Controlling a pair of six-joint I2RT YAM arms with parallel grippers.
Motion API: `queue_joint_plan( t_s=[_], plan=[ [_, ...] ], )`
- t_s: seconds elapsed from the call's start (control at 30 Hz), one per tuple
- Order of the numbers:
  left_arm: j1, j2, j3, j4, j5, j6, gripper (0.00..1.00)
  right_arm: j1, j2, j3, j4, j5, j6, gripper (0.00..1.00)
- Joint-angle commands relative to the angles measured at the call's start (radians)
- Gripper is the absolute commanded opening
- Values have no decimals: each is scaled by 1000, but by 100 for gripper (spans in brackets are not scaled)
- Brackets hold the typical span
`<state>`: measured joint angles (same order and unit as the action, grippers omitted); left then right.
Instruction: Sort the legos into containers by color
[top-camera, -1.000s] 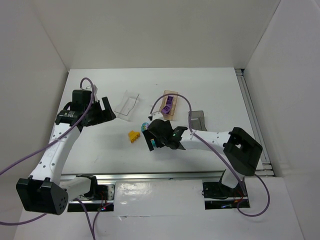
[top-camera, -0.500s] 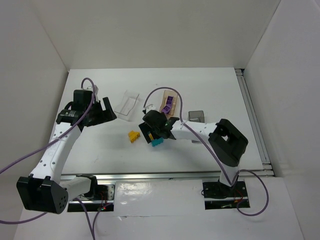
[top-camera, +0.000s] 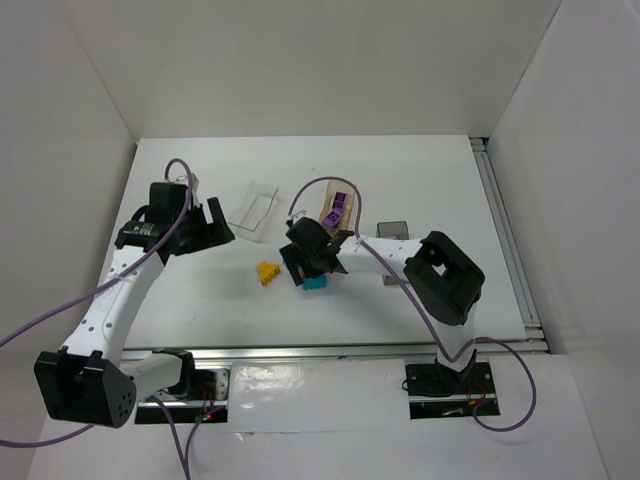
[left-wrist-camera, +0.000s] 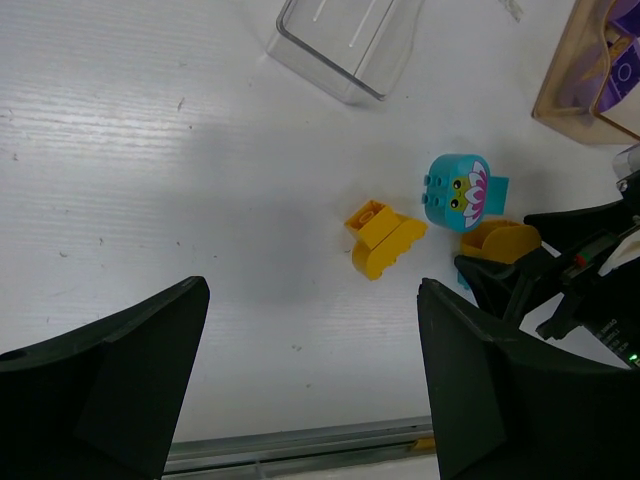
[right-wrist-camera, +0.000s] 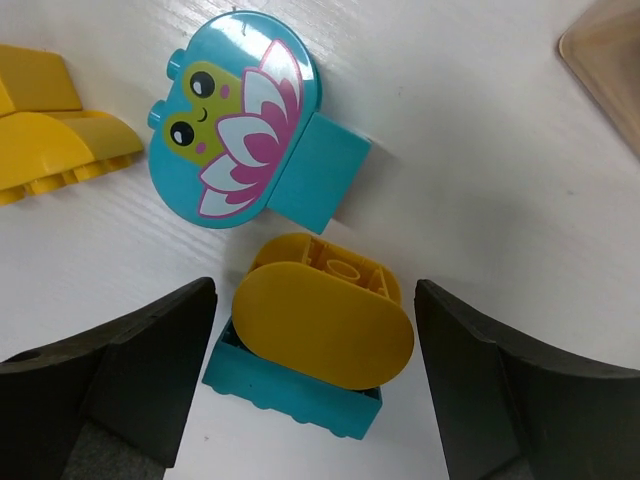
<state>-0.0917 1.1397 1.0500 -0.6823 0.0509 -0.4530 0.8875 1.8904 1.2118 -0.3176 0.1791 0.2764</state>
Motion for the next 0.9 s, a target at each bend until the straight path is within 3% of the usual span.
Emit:
queue_joint_plan(
  t_s=[0.0, 0.03, 0.1, 0.17, 0.33, 0.4, 0.53, 0.63, 0.67, 0.77, 0.87],
  plan=[
    [-8, 0, -15, 20, 17, -24, 93, 5, 9, 22, -14, 13, 116, 86],
    [-8, 9, -15, 20, 17, -24, 93, 5, 0, 22, -27, 35, 147, 86],
    [-8, 9, -15, 20, 17, -24, 93, 5, -1, 11, -38, 72, 231, 97],
    [-8, 9, -15, 20, 17, -24, 93, 5, -10, 2, -38, 100, 259, 97],
    [-8, 9, -15, 20, 17, -24, 93, 24, 15, 22, -54, 137, 308, 84],
    [-8, 9, -15, 20, 17, -24, 93, 24, 25, 35, -63, 148, 317, 72],
    [-8, 9, -15, 20, 17, -24, 93, 33, 26, 67, -90, 183, 328, 66],
    [-8, 0, -56, 73, 149, -33, 93, 42, -16, 68, -101, 206, 328, 62],
    [-8, 0, -80, 105, 282, -33, 93, 42, -30, 78, -101, 215, 328, 62],
    [-19, -46, -237, 341, 571, -113, 94, 33, -82, 88, -112, 229, 319, 62],
    [-68, -67, -399, 620, 626, -269, 95, 22, -96, 98, -103, 220, 319, 62]
  ],
)
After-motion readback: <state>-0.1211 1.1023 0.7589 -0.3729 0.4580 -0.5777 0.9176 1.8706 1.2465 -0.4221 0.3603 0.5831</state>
